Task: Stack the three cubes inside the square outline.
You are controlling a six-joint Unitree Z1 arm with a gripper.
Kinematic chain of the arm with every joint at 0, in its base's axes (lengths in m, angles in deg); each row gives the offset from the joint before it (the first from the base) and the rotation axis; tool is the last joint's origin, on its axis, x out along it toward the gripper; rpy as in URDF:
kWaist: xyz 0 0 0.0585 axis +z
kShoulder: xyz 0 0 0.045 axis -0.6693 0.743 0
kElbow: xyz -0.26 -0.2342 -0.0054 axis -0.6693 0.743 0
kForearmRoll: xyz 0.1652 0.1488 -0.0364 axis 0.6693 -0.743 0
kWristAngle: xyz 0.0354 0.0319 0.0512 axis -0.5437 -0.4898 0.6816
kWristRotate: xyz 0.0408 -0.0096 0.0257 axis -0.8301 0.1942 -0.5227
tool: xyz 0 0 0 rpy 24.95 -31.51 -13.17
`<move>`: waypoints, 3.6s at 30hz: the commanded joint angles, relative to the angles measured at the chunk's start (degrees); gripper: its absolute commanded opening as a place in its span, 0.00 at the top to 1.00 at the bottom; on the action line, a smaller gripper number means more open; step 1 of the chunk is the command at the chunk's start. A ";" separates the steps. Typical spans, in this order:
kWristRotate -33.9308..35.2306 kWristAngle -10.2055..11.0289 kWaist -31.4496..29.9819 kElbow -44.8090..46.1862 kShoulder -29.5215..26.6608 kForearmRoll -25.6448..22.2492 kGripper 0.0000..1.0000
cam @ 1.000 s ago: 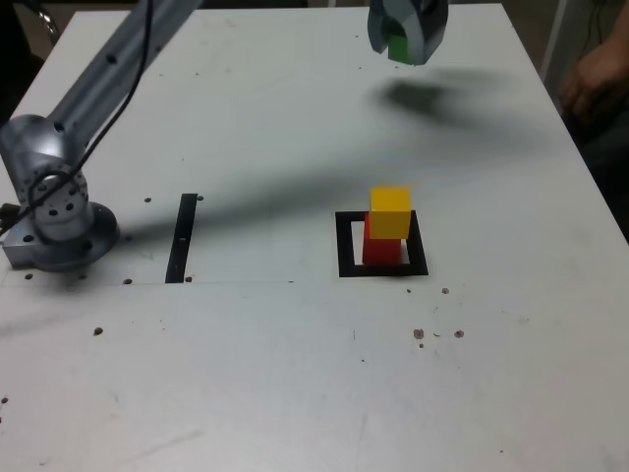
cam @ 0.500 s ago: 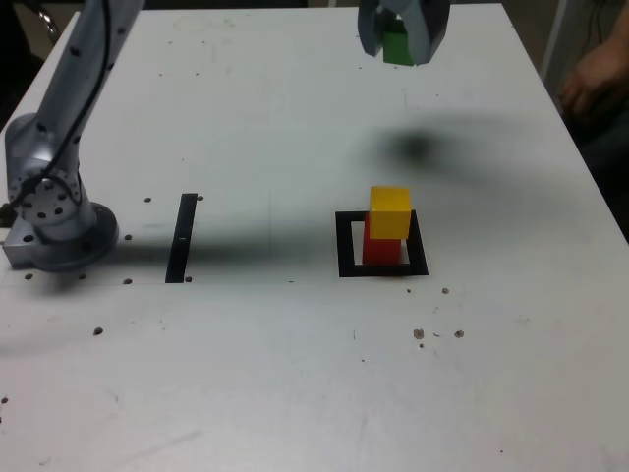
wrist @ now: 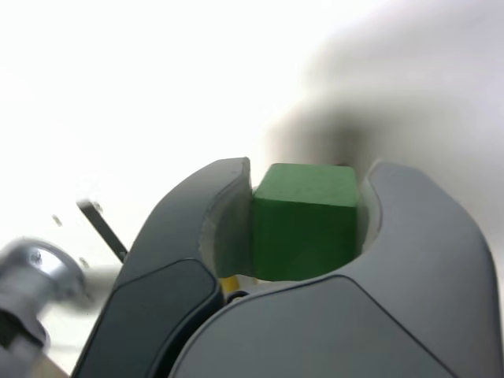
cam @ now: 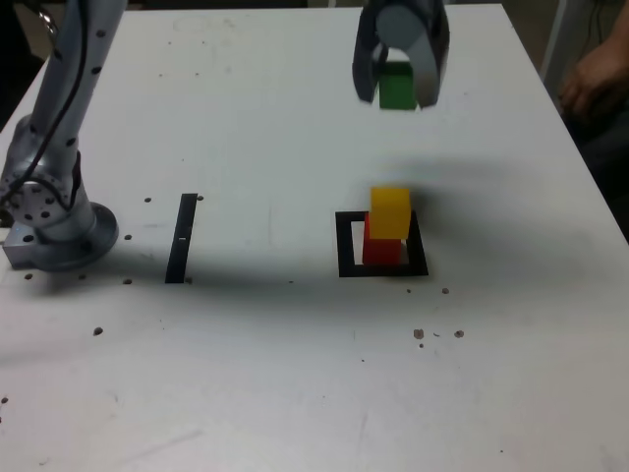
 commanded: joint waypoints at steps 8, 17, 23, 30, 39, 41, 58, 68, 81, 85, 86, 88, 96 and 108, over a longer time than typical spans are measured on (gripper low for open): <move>10.91 -2.68 -6.05 3.79 -2.30 -0.31 0.70; 17.58 -4.26 -10.91 6.06 -2.96 -0.16 0.70; 20.26 -5.20 -13.10 6.91 -2.94 0.19 0.70; 21.06 -5.91 -13.56 7.10 -2.04 0.86 0.70; 21.07 -6.57 -13.58 7.22 -0.56 1.91 0.70; 21.07 -6.66 -13.58 7.36 -0.34 2.19 0.70; 20.55 -7.16 -13.10 10.22 -0.17 5.21 0.01; 20.41 -7.33 -12.96 11.59 -0.80 6.31 0.00; 20.47 -4.66 -13.10 13.21 -7.41 7.56 0.00; 20.70 -3.80 -13.45 13.18 -9.21 7.56 0.00; 20.77 -3.63 -13.52 13.21 -9.56 7.56 0.00; 20.89 -3.36 -13.61 13.36 -10.13 7.56 0.00; 21.05 -3.12 -13.67 18.69 -14.27 7.68 0.00; 22.03 -3.95 -12.84 41.20 -26.29 8.89 0.00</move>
